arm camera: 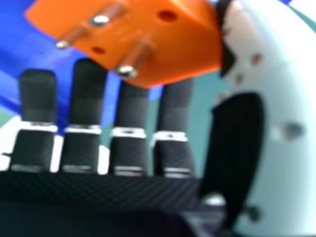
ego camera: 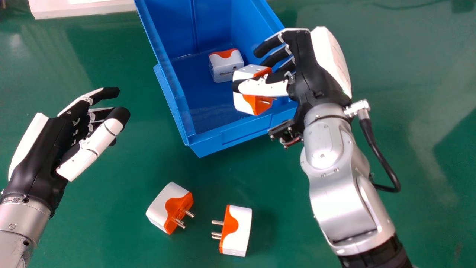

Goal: Pick all objects and put in blue box

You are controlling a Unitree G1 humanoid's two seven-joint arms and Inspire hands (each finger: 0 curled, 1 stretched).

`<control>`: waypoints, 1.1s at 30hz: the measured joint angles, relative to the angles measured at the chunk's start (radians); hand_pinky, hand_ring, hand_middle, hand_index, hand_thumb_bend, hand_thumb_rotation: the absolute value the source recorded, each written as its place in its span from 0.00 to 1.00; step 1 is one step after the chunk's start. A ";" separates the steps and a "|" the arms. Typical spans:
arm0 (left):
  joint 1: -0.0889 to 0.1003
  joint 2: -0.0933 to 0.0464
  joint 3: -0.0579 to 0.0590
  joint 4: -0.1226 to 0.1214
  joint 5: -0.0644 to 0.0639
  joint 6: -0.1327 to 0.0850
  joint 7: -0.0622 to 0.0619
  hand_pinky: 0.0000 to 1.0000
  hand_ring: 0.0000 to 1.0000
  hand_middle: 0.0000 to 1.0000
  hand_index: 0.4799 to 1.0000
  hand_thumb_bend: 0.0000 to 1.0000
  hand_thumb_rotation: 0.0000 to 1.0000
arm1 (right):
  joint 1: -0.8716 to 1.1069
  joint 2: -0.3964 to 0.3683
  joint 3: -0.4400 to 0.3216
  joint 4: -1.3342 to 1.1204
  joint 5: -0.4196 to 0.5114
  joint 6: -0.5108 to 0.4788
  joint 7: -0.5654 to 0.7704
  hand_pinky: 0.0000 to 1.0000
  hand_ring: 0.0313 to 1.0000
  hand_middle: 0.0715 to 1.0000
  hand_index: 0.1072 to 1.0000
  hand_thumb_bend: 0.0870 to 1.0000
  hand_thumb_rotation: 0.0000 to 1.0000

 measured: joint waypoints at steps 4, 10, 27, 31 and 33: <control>0.004 0.000 -0.001 -0.003 0.000 0.000 0.000 0.67 0.72 0.75 0.69 0.64 0.72 | -0.042 -0.008 0.020 0.053 -0.004 -0.007 0.009 0.34 0.40 0.47 0.48 0.44 0.00; 0.011 -0.005 -0.001 -0.018 0.000 0.002 0.001 0.67 0.72 0.75 0.69 0.64 0.71 | -0.078 -0.012 0.040 0.125 -0.006 -0.026 0.011 0.34 0.40 0.47 0.47 0.45 0.00; 0.018 -0.017 -0.005 -0.049 0.000 0.044 0.001 0.67 0.72 0.75 0.69 0.64 0.71 | -0.237 -0.017 0.045 0.353 0.026 -0.108 0.007 0.34 0.40 0.48 0.44 0.45 0.00; 0.015 -0.018 -0.008 -0.049 0.000 0.046 0.001 0.67 0.72 0.75 0.69 0.65 0.72 | -0.273 -0.008 0.045 0.379 0.025 -0.108 -0.012 0.35 0.40 0.48 0.44 0.45 0.00; 0.012 -0.018 -0.011 -0.049 0.000 0.047 0.001 0.67 0.72 0.75 0.68 0.66 0.72 | -0.280 -0.002 0.045 0.390 0.025 -0.111 -0.030 0.35 0.41 0.49 0.44 0.45 0.00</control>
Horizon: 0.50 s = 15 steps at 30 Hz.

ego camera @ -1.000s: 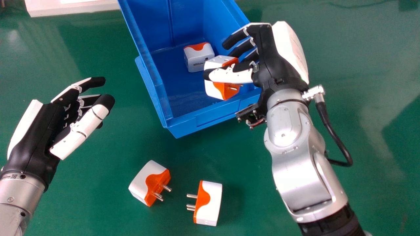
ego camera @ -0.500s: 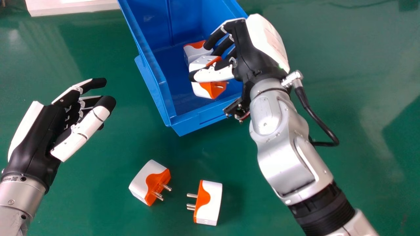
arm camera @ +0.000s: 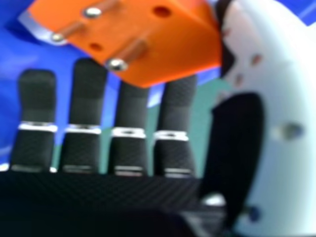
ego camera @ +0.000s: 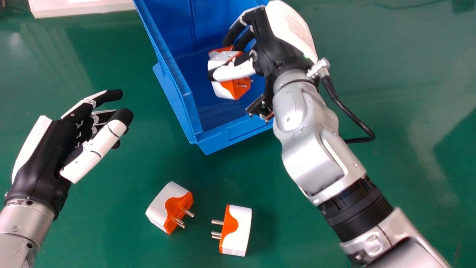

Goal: Pick all objects and put in blue box

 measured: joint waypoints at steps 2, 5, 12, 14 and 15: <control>-0.004 0.000 -0.002 0.000 0.000 0.003 0.000 0.67 0.72 0.75 0.68 0.66 0.72 | -0.009 0.003 0.001 0.028 0.000 -0.016 -0.020 0.35 0.41 0.49 0.44 0.45 0.00; -0.007 -0.001 -0.007 0.000 0.000 0.007 0.002 0.67 0.72 0.75 0.68 0.66 0.72 | -0.037 0.001 0.009 0.086 -0.001 -0.044 -0.038 0.35 0.41 0.49 0.44 0.45 0.00; -0.016 -0.009 -0.013 0.000 0.001 0.019 0.006 0.67 0.72 0.75 0.68 0.67 0.72 | -0.103 -0.020 0.059 0.196 -0.029 -0.157 -0.062 0.36 0.41 0.48 0.44 0.45 0.00; -0.019 -0.013 -0.015 0.000 0.001 0.024 0.007 0.67 0.72 0.75 0.68 0.67 0.72 | -0.131 -0.031 0.083 0.238 -0.045 -0.189 -0.062 0.35 0.41 0.48 0.45 0.45 0.00; -0.020 -0.014 -0.016 0.000 0.001 0.030 0.009 0.67 0.72 0.75 0.68 0.67 0.72 | -0.145 -0.037 0.092 0.256 -0.047 -0.208 -0.062 0.35 0.41 0.48 0.45 0.45 0.00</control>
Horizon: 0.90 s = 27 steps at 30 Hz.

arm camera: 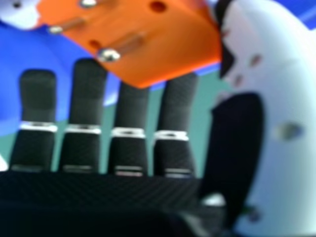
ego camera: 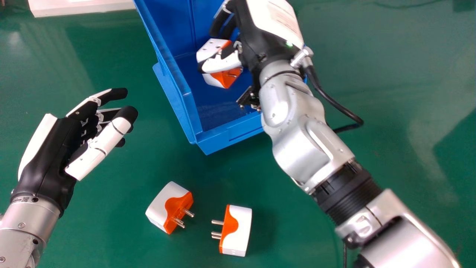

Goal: Pick all objects and put in blue box

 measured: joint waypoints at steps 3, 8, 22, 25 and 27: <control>-0.001 -0.007 -0.008 -0.005 0.000 0.023 0.010 0.67 0.72 0.75 0.68 0.68 0.72 | -0.033 -0.014 0.017 0.053 -0.020 -0.062 0.000 0.35 0.41 0.49 0.45 0.45 0.00; 0.003 -0.013 -0.022 -0.043 0.005 0.040 0.019 0.67 0.72 0.75 0.68 0.68 0.71 | -0.056 -0.018 0.028 0.135 -0.027 -0.112 0.001 0.35 0.41 0.49 0.45 0.45 0.00; 0.029 -0.013 -0.035 -0.059 0.021 0.024 0.024 0.66 0.73 0.75 0.67 0.67 0.70 | -0.063 -0.018 0.013 0.171 -0.023 -0.064 0.060 0.35 0.42 0.49 0.45 0.45 0.00; 0.030 -0.013 -0.035 -0.059 0.021 0.024 0.024 0.65 0.73 0.75 0.68 0.66 0.69 | -0.063 -0.023 0.013 0.141 -0.026 -0.054 0.062 0.55 0.66 0.71 0.65 0.52 0.00; 0.031 -0.013 -0.035 -0.059 0.022 0.024 0.024 0.65 0.73 0.76 0.68 0.66 0.69 | -0.063 -0.025 0.017 0.130 -0.031 -0.057 0.062 0.64 0.76 0.80 0.74 0.57 0.00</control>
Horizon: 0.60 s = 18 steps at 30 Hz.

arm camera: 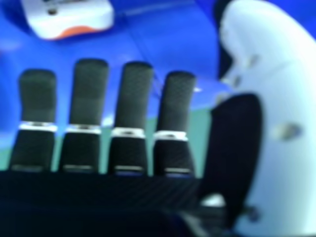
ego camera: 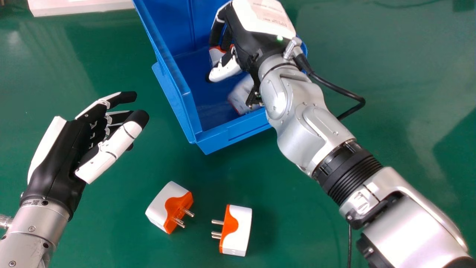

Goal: Pick all objects and put in blue box

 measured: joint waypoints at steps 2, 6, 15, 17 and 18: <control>0.000 0.000 0.000 -0.001 0.000 0.000 0.000 0.65 0.73 0.76 0.68 0.65 0.70 | 0.001 -0.004 0.009 -0.004 -0.003 -0.006 0.000 0.71 0.85 0.89 0.81 0.62 0.00; -0.001 0.000 -0.001 -0.001 0.000 0.002 0.000 0.65 0.73 0.76 0.68 0.65 0.70 | 0.005 -0.013 0.013 -0.016 -0.005 -0.013 0.000 0.78 0.93 0.96 0.88 0.62 0.00; -0.020 0.002 -0.007 0.006 0.001 0.002 0.000 0.65 0.73 0.76 0.68 0.65 0.70 | 0.027 -0.018 0.002 -0.104 -0.003 0.008 -0.001 0.79 0.94 0.97 0.89 0.67 0.00; -0.023 0.002 -0.007 0.013 0.000 0.002 0.000 0.65 0.73 0.76 0.68 0.65 0.70 | 0.047 -0.019 -0.009 -0.155 -0.004 0.019 -0.004 0.78 0.93 0.97 0.89 0.64 0.00; -0.023 0.003 -0.007 0.015 0.001 0.002 0.000 0.65 0.73 0.76 0.68 0.65 0.70 | 0.056 -0.019 -0.011 -0.177 -0.004 0.027 -0.005 0.78 0.93 0.96 0.88 0.65 0.00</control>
